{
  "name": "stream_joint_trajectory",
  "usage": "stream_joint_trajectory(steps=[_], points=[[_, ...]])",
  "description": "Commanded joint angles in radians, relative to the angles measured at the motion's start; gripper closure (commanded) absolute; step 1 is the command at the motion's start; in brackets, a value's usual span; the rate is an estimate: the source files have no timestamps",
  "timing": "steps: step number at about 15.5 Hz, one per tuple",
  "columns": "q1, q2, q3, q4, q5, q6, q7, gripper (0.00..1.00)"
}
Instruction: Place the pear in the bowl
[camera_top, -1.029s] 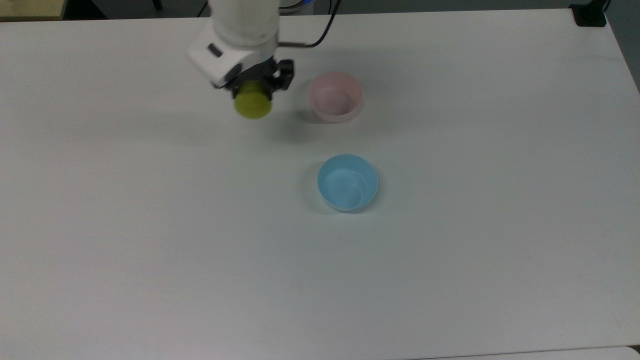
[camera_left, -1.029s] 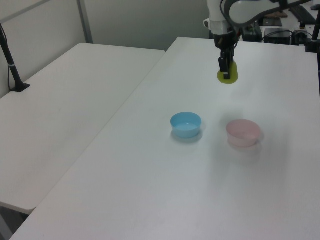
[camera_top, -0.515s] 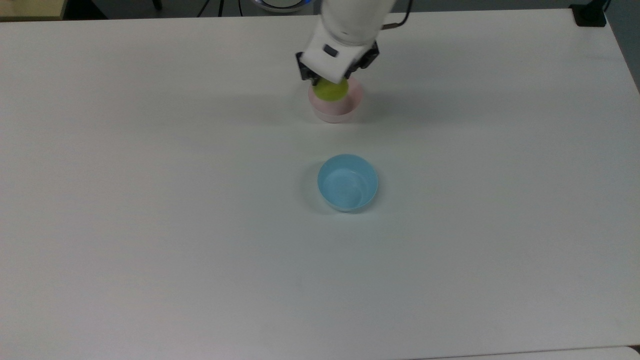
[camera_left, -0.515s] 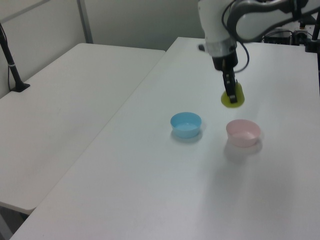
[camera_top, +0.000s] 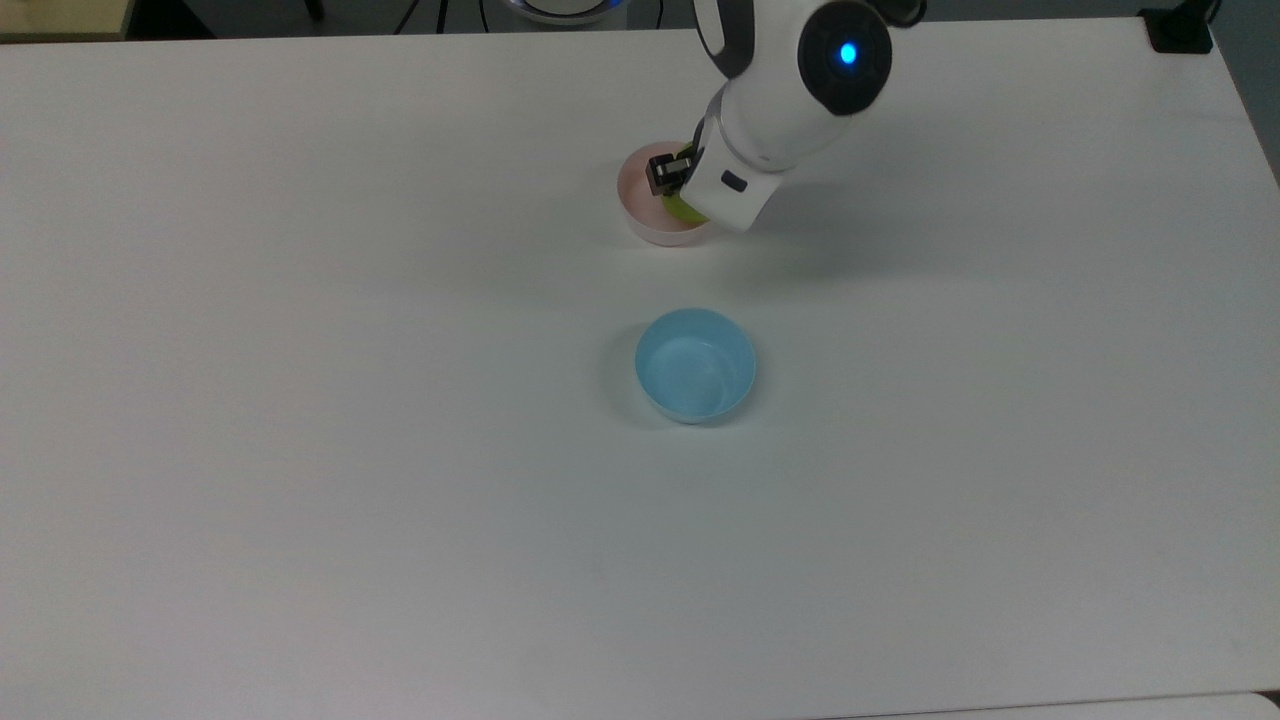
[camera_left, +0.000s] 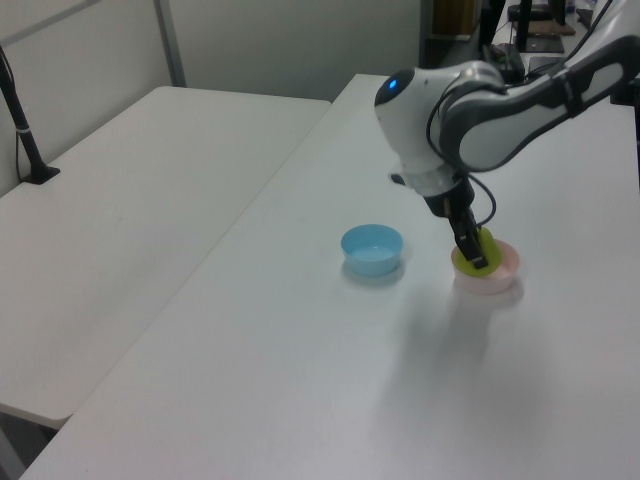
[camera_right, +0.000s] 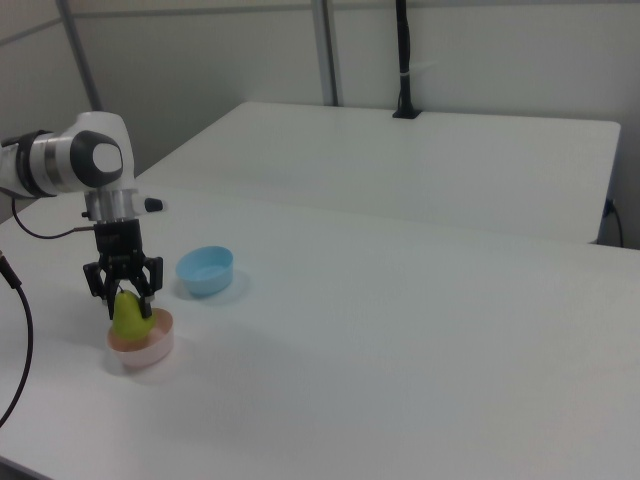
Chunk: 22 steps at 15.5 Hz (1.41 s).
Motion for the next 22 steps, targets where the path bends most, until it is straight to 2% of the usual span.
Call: stream_joint_trajectory(steps=[1, 2, 3, 4, 5, 8, 9, 10, 13, 19, 22], points=[[0.017, -0.005, -0.017, -0.034, -0.002, 0.041, 0.01, 0.56], [0.017, -0.005, -0.017, -0.035, -0.005, 0.047, 0.01, 0.34], [0.016, -0.005, -0.017, -0.034, -0.011, 0.047, 0.01, 0.16], [0.013, -0.009, -0.017, -0.034, -0.011, 0.044, 0.01, 0.03], [0.007, -0.018, -0.017, -0.029, -0.011, 0.037, 0.01, 0.0], [-0.024, -0.07, -0.008, -0.026, -0.011, 0.034, 0.011, 0.0], [-0.074, -0.109, 0.024, -0.02, -0.011, 0.023, 0.013, 0.0], [-0.102, -0.128, 0.03, -0.003, -0.011, 0.009, 0.013, 0.0], [-0.198, -0.174, 0.035, 0.061, -0.011, -0.035, 0.013, 0.0], [-0.431, -0.257, 0.061, 0.083, -0.011, -0.032, 0.001, 0.0], [-0.496, -0.269, 0.078, 0.091, -0.013, -0.031, -0.002, 0.0]])
